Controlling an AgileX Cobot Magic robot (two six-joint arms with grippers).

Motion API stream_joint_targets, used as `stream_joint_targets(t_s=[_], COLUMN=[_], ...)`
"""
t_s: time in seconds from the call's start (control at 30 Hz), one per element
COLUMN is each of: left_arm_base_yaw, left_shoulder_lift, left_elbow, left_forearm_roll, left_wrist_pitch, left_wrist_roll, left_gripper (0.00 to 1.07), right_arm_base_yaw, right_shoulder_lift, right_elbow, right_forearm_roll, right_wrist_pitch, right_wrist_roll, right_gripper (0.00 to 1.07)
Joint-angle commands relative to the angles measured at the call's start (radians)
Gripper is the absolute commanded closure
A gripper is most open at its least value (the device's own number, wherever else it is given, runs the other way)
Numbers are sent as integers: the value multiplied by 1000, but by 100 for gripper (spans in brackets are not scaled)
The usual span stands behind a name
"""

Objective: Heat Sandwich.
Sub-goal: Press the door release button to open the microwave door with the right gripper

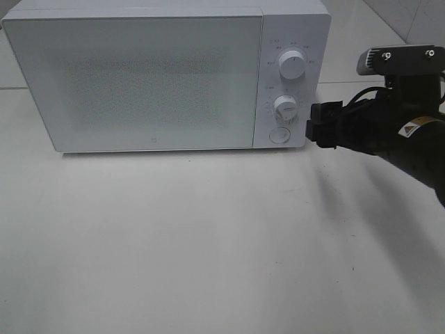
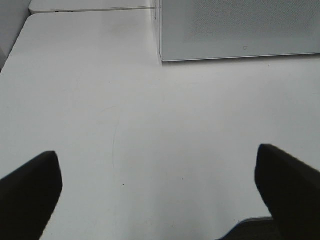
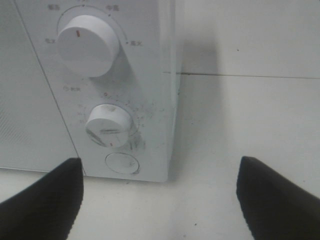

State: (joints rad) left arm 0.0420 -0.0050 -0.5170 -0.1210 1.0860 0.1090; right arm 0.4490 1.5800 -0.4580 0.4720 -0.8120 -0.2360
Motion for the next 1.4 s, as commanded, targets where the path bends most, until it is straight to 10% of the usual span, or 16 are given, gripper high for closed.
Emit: stream_joint_targets(t_s=[0.03, 0.83, 1.4], left_arm_base_yaw=[-1, -1, -1], left_shoulder_lift=[-16, -16, -16], left_elbow=[0, 0, 0], left_forearm_roll=[-6, -7, -7], left_wrist_pitch=[-9, -9, -9], left_wrist_roll=[2, 2, 2], left_gripper=[9, 9, 9], right_arm_base_yaw=[63, 313, 313], right_shoulder_lift=[35, 145, 145], right_elbow=[2, -3, -3], right_forearm_roll=[60, 299, 297], right_wrist_pitch=[-59, -142, -135], right_wrist_roll=[-15, 1, 835], right_gripper=[31, 31, 31])
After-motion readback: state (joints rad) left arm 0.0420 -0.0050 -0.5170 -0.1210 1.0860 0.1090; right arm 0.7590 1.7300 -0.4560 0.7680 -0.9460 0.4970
